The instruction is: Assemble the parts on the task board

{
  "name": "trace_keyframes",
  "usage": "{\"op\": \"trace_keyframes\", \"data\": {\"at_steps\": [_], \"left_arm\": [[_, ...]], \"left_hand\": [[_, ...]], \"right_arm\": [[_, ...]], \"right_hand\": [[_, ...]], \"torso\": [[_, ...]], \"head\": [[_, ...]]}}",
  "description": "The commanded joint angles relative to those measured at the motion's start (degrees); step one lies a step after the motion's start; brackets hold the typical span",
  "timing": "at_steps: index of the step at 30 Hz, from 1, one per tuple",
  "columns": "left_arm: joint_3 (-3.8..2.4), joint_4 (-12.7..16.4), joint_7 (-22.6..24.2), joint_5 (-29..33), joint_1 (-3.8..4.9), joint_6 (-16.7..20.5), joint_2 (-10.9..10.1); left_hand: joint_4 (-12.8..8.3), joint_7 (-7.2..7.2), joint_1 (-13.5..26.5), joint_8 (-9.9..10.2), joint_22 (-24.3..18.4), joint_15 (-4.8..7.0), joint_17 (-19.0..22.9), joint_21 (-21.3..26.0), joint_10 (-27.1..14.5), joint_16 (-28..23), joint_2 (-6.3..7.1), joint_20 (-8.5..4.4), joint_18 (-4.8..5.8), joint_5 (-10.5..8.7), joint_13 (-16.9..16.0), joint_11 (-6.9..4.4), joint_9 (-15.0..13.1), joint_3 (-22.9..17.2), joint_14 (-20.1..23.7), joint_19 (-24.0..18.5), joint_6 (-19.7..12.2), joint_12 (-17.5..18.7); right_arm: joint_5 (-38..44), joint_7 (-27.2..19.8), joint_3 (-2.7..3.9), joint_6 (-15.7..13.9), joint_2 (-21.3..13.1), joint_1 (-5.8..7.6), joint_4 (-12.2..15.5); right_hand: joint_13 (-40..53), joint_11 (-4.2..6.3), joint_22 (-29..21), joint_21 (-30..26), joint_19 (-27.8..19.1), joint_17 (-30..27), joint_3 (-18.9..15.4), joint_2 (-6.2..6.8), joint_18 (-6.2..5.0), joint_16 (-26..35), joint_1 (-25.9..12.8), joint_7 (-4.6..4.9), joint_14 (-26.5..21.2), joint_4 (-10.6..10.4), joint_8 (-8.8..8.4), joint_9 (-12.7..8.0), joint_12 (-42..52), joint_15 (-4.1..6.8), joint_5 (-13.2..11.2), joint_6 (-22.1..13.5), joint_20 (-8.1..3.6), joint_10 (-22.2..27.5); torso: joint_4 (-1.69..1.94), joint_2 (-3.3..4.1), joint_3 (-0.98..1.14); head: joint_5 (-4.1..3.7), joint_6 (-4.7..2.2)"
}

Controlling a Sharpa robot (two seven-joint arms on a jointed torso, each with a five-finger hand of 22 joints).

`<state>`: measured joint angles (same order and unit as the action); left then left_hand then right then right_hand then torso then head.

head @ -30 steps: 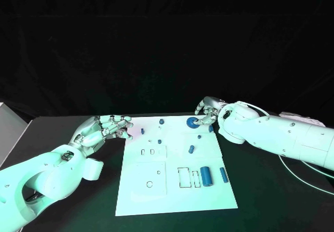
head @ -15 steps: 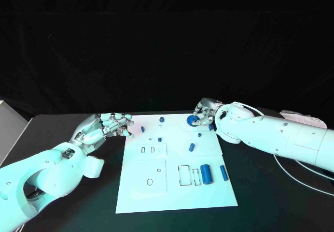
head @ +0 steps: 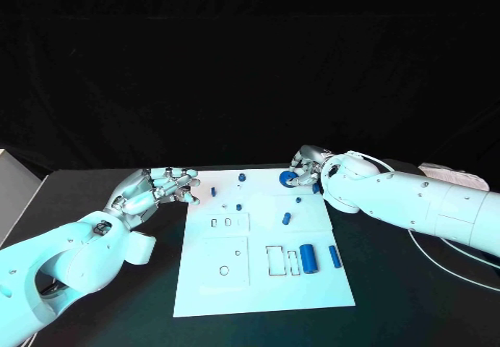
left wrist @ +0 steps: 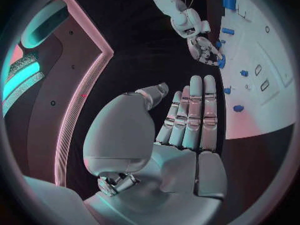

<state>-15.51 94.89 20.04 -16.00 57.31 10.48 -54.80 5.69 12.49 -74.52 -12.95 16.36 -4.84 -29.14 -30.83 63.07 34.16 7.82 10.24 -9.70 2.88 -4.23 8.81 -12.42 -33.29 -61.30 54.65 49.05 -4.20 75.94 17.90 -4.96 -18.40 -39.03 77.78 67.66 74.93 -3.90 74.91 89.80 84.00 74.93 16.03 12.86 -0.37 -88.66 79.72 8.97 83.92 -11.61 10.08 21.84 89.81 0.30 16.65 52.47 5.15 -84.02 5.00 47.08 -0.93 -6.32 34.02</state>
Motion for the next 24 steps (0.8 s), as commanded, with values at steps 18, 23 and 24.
{"op": "trace_keyframes", "data": {"at_steps": [18,23,24], "left_arm": [[-0.04,0.07,0.24,-0.33,0.00,-1.25,-0.05],[-0.04,0.08,0.24,-0.33,0.00,-1.27,-0.07],[-0.04,0.09,0.24,-0.33,0.00,-1.27,-0.08]], "left_hand": [[-0.32,0.23,-0.66,0.35,0.15,-0.03,-0.09,-0.34,-0.50,0.26,-0.06,0.09,-0.48,0.17,0.00,0.08,-0.09,0.02,0.43,-0.45,-0.58,0.36],[-0.32,0.23,-0.66,0.35,0.15,-0.03,-0.09,-0.34,-0.50,0.26,-0.06,0.09,-0.48,0.17,0.00,0.08,-0.09,0.02,0.43,-0.45,-0.58,0.36],[-0.32,0.23,-0.66,0.35,0.15,-0.03,-0.09,-0.34,-0.50,0.26,-0.06,0.09,-0.48,0.17,0.00,0.08,-0.09,0.02,0.43,-0.45,-0.58,0.36]], "right_arm": [[4.56,-1.26,-0.26,-4.14,-0.39,-0.42,2.00],[6.88,-1.84,-0.23,-7.43,-1.01,-0.43,4.80],[7.32,-1.89,-0.22,-7.97,-1.11,-0.43,5.36]], "right_hand": [[15.07,0.87,15.09,0.20,6.00,11.57,9.58,-0.59,0.37,-0.30,0.35,-1.34,5.34,1.75,1.79,-0.02,0.19,1.17,2.39,4.66,-0.57,-5.98],[15.07,1.00,15.09,0.20,6.00,11.74,9.98,-0.19,0.37,-0.35,-0.21,-1.47,5.38,1.91,1.95,0.04,0.19,1.30,2.19,4.90,-0.72,-5.98],[15.07,1.02,15.09,0.20,6.00,11.82,10.01,-0.11,0.37,-0.38,-0.31,-1.48,5.40,1.93,1.96,0.05,0.19,1.31,2.16,4.92,-0.73,-5.98]], "torso": [[0.03,-0.05,-0.06],[0.05,-0.04,-0.06],[0.05,-0.05,-0.07]], "head": [[0.06,-0.35],[0.16,-0.49],[0.19,-0.54]]}}
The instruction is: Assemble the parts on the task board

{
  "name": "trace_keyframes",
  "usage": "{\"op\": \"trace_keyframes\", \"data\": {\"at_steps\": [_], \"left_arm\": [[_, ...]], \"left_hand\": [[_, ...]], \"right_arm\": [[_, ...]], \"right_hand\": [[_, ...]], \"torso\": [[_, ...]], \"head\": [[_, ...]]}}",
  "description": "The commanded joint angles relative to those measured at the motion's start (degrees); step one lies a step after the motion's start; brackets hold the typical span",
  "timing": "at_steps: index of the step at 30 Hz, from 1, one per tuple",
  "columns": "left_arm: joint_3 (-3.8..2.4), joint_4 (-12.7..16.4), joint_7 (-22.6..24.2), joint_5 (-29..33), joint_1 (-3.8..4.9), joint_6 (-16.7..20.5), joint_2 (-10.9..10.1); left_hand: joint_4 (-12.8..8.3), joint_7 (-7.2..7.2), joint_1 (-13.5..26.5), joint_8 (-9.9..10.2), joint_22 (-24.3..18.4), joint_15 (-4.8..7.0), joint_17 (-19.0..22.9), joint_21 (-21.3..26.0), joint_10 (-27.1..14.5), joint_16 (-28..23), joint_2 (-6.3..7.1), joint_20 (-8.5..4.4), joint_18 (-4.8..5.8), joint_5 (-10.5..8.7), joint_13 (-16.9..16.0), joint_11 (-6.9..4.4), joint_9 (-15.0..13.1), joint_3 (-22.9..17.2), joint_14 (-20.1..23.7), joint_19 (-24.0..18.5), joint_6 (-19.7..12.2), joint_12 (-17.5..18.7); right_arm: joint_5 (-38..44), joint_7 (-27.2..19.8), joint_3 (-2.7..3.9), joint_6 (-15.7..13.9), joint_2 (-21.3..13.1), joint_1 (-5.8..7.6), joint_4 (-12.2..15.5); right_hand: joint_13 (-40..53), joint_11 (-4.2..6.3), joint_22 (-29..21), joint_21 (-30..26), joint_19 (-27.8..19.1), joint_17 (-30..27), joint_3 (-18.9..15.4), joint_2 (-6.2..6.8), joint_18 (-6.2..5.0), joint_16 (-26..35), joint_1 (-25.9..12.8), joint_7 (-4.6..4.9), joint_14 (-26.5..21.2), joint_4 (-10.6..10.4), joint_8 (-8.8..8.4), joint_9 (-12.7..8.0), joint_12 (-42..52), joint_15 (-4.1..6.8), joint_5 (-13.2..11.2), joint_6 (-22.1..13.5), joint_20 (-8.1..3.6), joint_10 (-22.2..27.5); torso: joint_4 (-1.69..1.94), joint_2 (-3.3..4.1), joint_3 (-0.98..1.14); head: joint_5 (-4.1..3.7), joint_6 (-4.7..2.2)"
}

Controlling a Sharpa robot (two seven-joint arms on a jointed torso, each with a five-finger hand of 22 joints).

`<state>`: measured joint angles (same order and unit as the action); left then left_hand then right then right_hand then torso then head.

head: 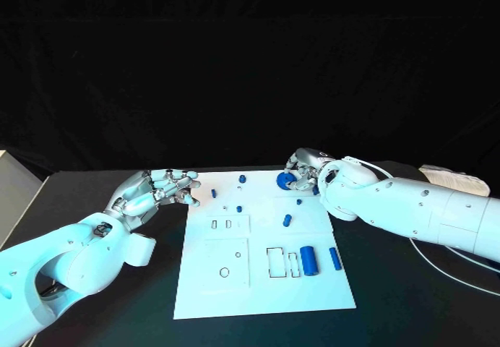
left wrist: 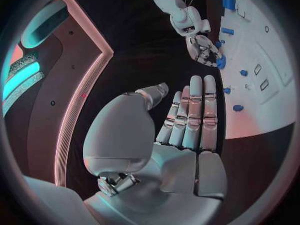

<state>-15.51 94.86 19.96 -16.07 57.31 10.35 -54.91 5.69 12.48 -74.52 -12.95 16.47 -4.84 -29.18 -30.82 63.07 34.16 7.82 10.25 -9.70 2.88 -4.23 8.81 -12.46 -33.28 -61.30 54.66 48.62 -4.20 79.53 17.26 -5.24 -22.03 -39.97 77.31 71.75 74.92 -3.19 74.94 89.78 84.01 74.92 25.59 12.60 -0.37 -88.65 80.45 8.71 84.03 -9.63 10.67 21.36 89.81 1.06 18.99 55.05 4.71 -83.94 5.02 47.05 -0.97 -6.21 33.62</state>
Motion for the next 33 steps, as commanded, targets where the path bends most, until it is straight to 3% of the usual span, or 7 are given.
{"op": "trace_keyframes", "data": {"at_steps": [1,6,13,22,33], "left_arm": [[-0.04,0.11,0.32,-0.26,0.00,-1.14,0.02],[-0.04,0.15,0.31,-0.26,0.00,-1.13,0.01],[-0.04,0.24,0.30,-0.26,0.00,-1.18,0.09],[-0.04,0.36,0.27,-0.26,0.00,-1.25,0.16],[-0.04,0.41,0.17,-0.33,0.01,-1.34,0.19]], "left_hand": [[-0.32,0.24,-0.66,0.35,0.05,-0.03,-0.05,-0.35,-0.50,0.26,-0.06,0.09,-0.48,0.17,0.00,0.08,-0.05,0.01,0.44,-0.45,-0.15,0.36],[-0.32,0.24,-0.66,0.35,0.05,-0.03,-0.05,-0.35,-0.50,0.26,-0.06,0.09,-0.48,0.17,0.00,0.08,-0.05,0.01,0.44,-0.45,-0.15,0.36],[-0.32,0.24,-0.66,0.35,0.05,-0.03,-0.05,-0.35,-0.50,0.26,-0.06,0.09,-0.48,0.17,0.00,0.08,-0.05,0.01,0.44,-0.45,-0.15,0.36],[-0.32,0.24,-0.66,0.35,0.05,-0.03,-0.05,-0.35,-0.50,0.26,-0.06,0.09,-0.48,0.17,0.00,0.08,-0.05,0.01,0.44,-0.45,-0.15,0.36],[-0.32,0.24,-0.66,0.35,0.05,-0.03,-0.05,-0.35,-0.50,0.26,-0.06,0.09,-0.48,0.17,0.00,0.08,-0.05,0.01,0.44,-0.45,-0.15,0.36]], "right_arm": [[4.31,-1.29,0.09,-4.99,-0.28,0.06,1.98],[7.32,-1.32,0.17,-7.44,0.10,0.12,5.13],[10.46,-1.47,0.16,-9.26,3.09,0.07,6.59],[11.35,-1.72,-0.18,-9.69,7.71,-1.16,4.38],[11.56,-1.78,-0.61,-8.50,11.14,-1.94,0.28]], "right_hand": [[15.08,0.31,15.06,0.22,5.99,11.83,0.45,0.15,0.37,-0.38,-1.03,-1.22,5.28,-0.05,1.37,0.52,0.19,0.56,-0.19,2.34,-0.29,-6.06],[15.08,0.38,15.06,0.22,5.99,11.96,0.75,0.44,0.37,-0.42,-1.37,-1.30,5.31,0.10,1.44,0.55,0.19,0.63,0.12,2.44,-0.37,-6.06],[15.08,0.40,15.06,0.22,5.99,12.05,0.89,0.58,0.37,-0.44,-1.51,-1.30,5.33,0.17,1.41,0.53,0.19,0.66,0.27,2.39,-0.41,-6.06],[15.08,0.37,15.06,0.22,5.99,12.14,1.14,0.75,0.37,-0.47,-1.78,-1.22,5.35,0.25,1.25,0.46,0.19,0.64,0.36,2.10,-0.43,-6.06],[15.08,0.33,15.06,0.22,5.99,12.09,1.29,0.85,0.37,-0.45,-1.95,-1.16,5.34,0.30,1.14,0.41,0.19,0.60,0.33,1.90,-0.43,-6.06]], "torso": [[0.03,-0.05,-0.05],[0.05,0.01,-0.05],[0.16,0.07,-0.08],[0.12,0.19,-0.11],[0.15,0.12,-0.12]], "head": [[0.09,-0.18],[0.34,-0.60],[0.44,-0.64],[0.85,-0.64],[1.41,-0.03]]}}
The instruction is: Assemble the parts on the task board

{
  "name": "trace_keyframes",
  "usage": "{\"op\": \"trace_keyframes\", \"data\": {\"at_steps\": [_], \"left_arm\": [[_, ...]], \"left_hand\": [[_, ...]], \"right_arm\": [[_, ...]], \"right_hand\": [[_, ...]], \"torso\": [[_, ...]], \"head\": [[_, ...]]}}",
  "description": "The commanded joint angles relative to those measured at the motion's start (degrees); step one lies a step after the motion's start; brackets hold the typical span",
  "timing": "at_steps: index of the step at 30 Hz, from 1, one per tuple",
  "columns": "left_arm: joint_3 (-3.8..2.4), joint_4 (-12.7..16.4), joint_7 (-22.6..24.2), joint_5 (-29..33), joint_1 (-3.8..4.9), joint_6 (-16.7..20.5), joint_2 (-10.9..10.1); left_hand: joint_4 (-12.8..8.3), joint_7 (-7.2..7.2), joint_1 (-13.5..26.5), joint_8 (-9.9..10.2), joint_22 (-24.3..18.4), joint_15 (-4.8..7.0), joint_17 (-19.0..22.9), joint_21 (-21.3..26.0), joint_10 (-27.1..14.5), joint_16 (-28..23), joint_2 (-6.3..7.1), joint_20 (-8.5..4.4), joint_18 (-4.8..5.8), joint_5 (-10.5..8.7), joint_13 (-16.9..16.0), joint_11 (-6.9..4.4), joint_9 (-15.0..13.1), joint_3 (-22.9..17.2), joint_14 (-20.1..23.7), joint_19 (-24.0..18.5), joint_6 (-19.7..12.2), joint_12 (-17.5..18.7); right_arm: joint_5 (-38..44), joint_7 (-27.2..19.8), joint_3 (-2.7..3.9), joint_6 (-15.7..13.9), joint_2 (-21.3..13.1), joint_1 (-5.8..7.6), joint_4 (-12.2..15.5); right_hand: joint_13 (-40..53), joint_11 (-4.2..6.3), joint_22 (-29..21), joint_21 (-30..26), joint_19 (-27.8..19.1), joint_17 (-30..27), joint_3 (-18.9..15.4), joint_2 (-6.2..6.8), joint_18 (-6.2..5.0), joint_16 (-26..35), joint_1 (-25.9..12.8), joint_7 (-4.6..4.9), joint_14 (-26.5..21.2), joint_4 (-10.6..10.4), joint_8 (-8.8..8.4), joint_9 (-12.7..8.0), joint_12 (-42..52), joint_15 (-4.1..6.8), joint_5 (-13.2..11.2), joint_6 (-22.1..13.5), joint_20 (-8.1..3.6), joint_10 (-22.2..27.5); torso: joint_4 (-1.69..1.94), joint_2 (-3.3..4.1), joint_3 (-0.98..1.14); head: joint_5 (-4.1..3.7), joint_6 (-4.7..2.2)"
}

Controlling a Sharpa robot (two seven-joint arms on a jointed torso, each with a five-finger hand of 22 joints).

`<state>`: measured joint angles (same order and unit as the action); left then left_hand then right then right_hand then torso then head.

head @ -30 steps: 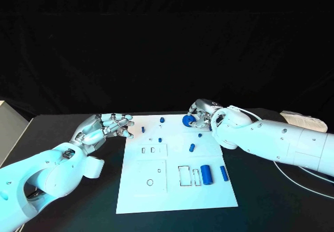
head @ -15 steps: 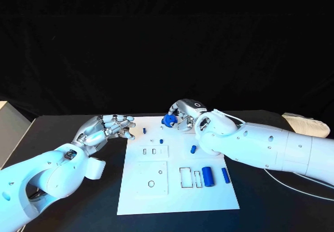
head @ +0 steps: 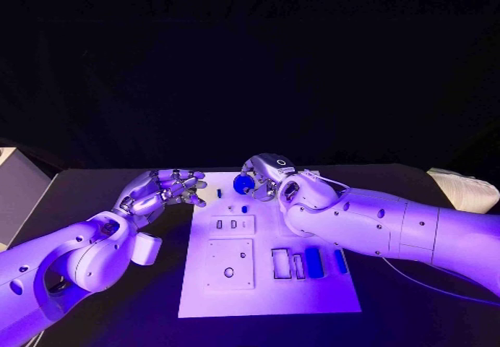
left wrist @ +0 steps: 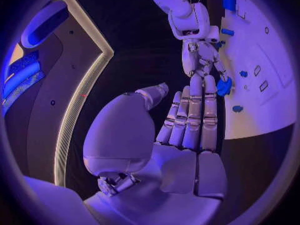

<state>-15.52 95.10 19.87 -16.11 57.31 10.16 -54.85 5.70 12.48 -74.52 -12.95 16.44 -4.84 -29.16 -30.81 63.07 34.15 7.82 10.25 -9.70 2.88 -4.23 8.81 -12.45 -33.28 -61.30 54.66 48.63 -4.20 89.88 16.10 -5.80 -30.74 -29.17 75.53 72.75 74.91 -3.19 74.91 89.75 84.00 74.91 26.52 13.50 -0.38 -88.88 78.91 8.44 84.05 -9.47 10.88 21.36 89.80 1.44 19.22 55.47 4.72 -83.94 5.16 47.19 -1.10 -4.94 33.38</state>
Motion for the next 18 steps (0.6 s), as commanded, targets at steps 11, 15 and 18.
{"op": "trace_keyframes", "data": {"at_steps": [11,15,18], "left_arm": [[-0.04,0.08,0.19,-0.34,0.01,-1.22,0.20],[-0.04,0.07,0.17,-0.36,0.01,-1.21,0.19],[-0.04,0.08,0.15,-0.38,0.01,-1.23,0.22]], "left_hand": [[-0.32,0.24,-0.66,0.35,0.07,-0.03,-0.07,-0.36,-0.50,0.27,-0.06,0.09,-0.48,0.17,0.00,0.08,-0.06,0.01,0.44,-0.45,-0.16,0.36],[-0.32,0.24,-0.66,0.35,0.07,-0.03,-0.07,-0.36,-0.50,0.27,-0.06,0.09,-0.48,0.17,0.00,0.08,-0.06,0.01,0.44,-0.45,-0.16,0.36],[-0.32,0.24,-0.66,0.35,0.07,-0.03,-0.07,-0.36,-0.50,0.27,-0.06,0.09,-0.48,0.17,0.00,0.08,-0.06,0.01,0.44,-0.45,-0.16,0.36]], "right_arm": [[1.41,-0.49,-0.36,1.58,1.33,-0.61,-2.50],[1.38,-0.44,-0.50,2.37,1.62,-0.70,-2.99],[1.35,-0.43,-0.59,2.61,1.97,-0.81,-3.52]], "right_hand": [[15.09,0.26,15.09,0.25,6.00,12.00,0.51,0.12,0.38,-0.20,-0.65,-0.81,5.30,0.24,0.82,0.36,0.20,0.16,-0.04,1.29,-0.40,-6.06],[15.09,0.19,15.09,0.25,6.00,11.96,0.56,0.28,0.38,-0.18,-0.93,-0.74,5.29,0.26,0.75,0.33,0.20,0.12,-0.21,1.17,-0.37,-6.06],[15.09,0.16,15.09,0.25,6.00,11.93,0.60,0.34,0.38,-0.17,-1.04,-0.71,5.28,0.28,0.69,0.31,0.20,0.10,-0.30,1.08,-0.36,-6.06]], "torso": [[-0.10,-0.04,0.10],[-0.19,0.00,0.15],[-0.16,0.04,0.16]], "head": [[0.22,0.46],[0.32,0.43],[0.25,0.42]]}}
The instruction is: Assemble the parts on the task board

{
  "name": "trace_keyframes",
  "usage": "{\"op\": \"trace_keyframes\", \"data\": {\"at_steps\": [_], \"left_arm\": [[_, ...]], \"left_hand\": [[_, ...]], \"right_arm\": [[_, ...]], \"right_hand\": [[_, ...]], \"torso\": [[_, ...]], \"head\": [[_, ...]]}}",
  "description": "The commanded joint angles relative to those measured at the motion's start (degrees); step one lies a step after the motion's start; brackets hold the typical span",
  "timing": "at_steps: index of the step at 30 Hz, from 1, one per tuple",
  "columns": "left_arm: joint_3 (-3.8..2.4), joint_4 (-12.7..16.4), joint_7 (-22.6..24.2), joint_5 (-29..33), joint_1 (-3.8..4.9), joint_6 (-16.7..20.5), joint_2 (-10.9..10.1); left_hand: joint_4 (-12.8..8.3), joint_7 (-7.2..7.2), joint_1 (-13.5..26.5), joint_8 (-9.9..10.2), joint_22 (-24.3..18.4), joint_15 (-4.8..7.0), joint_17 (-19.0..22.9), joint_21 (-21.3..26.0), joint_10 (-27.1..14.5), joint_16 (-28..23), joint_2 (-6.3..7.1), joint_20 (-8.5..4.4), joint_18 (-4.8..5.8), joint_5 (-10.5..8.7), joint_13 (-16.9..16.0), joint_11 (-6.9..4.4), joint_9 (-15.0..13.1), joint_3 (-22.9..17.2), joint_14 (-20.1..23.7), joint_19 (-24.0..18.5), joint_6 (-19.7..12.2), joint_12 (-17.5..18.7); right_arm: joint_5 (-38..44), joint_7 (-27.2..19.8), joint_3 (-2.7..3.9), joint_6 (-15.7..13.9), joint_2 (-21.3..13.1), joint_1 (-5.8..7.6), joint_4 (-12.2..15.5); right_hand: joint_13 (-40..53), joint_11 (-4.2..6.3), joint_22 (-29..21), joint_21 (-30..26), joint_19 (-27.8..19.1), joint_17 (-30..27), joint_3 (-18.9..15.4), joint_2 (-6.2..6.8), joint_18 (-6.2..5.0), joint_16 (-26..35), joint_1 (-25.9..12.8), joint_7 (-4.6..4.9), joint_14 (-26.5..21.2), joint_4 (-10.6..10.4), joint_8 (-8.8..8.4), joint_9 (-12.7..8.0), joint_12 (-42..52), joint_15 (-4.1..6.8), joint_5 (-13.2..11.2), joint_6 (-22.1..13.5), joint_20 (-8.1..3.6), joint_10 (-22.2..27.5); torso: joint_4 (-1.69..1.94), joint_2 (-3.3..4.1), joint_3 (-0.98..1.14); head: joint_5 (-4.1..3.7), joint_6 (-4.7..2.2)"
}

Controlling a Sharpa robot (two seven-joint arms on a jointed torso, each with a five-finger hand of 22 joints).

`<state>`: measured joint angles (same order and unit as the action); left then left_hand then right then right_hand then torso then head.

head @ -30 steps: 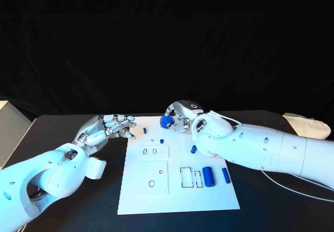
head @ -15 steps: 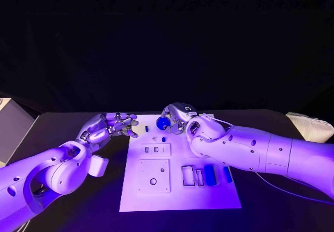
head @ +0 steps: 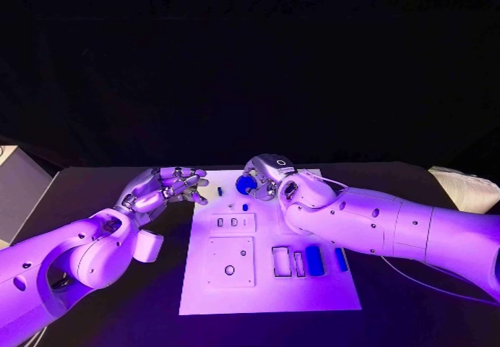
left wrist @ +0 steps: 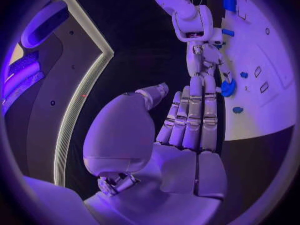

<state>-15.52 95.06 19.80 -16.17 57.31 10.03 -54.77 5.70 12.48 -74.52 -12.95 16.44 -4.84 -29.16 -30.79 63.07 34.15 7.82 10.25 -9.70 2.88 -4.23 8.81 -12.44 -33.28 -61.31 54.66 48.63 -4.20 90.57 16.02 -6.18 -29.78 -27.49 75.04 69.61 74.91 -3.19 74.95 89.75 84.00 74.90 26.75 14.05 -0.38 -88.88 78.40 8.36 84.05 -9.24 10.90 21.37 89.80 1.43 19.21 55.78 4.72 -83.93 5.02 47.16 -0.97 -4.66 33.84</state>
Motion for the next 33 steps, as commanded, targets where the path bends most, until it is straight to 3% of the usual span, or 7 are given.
{"op": "trace_keyframes", "data": {"at_steps": [1,7,22,33], "left_arm": [[-0.04,0.13,0.22,-0.34,0.01,-1.12,0.16],[-0.04,0.10,0.15,-0.38,0.01,-1.14,0.21],[-0.05,-0.03,0.03,-0.43,0.01,-1.17,0.31],[-0.05,-0.10,-0.01,-0.44,0.01,-1.14,0.29]], "left_hand": [[-0.32,0.24,-0.66,0.35,0.08,-0.03,-0.07,-0.37,-0.50,0.27,-0.06,0.09,-0.48,0.17,0.00,0.08,-0.07,0.01,0.44,-0.46,-0.16,0.36],[-0.32,0.24,-0.66,0.35,0.08,-0.03,-0.07,-0.37,-0.50,0.27,-0.06,0.09,-0.48,0.17,0.00,0.08,-0.07,0.01,0.44,-0.46,-0.16,0.36],[-0.32,0.24,-0.66,0.35,0.08,-0.03,-0.07,-0.37,-0.50,0.27,-0.06,0.09,-0.48,0.17,0.00,0.08,-0.07,0.01,0.44,-0.46,-0.16,0.36],[-0.32,0.24,-0.66,0.35,0.08,-0.03,-0.07,-0.37,-0.50,0.27,-0.06,0.09,-0.48,0.17,0.00,0.08,-0.07,0.01,0.44,-0.46,-0.16,0.36]], "right_arm": [[0.64,-0.35,-0.23,1.70,0.43,-0.36,-0.59],[0.62,-0.40,-0.32,1.69,1.17,-0.54,-1.80],[-0.38,-1.35,-0.40,2.67,1.79,-0.86,-2.13],[-0.55,-0.91,-0.44,2.41,1.28,-0.88,-2.47]], "right_hand": [[15.09,0.14,15.05,0.25,6.00,11.84,0.41,-0.17,0.38,-0.15,-0.59,-0.60,5.26,0.07,0.64,0.29,0.20,0.09,-0.35,0.69,-0.35,-6.07],[15.09,0.09,15.05,0.25,6.00,11.70,0.51,-0.13,0.38,-0.10,-0.72,-0.54,5.23,0.11,0.53,0.25,0.20,0.04,-0.43,0.51,-0.32,-6.07],[14.78,-0.56,15.05,0.25,6.00,11.67,-0.16,0.84,0.38,-0.07,-3.60,0.16,5.21,-0.39,-0.57,-0.22,-0.14,-0.60,-0.88,-1.12,0.25,-5.75],[14.04,-0.81,15.05,0.25,6.00,11.59,-0.95,0.90,0.38,-0.03,-4.67,0.48,5.18,-0.83,-1.24,-0.48,-0.94,-0.95,-0.87,-2.14,0.54,-4.97]], "torso": [[0.02,0.04,0.01],[0.14,-0.03,-0.05],[-0.01,0.00,-0.02],[-0.06,0.04,0.10]], "head": [[-0.06,-0.03],[-0.07,0.05],[0.04,0.30],[0.05,0.22]]}}
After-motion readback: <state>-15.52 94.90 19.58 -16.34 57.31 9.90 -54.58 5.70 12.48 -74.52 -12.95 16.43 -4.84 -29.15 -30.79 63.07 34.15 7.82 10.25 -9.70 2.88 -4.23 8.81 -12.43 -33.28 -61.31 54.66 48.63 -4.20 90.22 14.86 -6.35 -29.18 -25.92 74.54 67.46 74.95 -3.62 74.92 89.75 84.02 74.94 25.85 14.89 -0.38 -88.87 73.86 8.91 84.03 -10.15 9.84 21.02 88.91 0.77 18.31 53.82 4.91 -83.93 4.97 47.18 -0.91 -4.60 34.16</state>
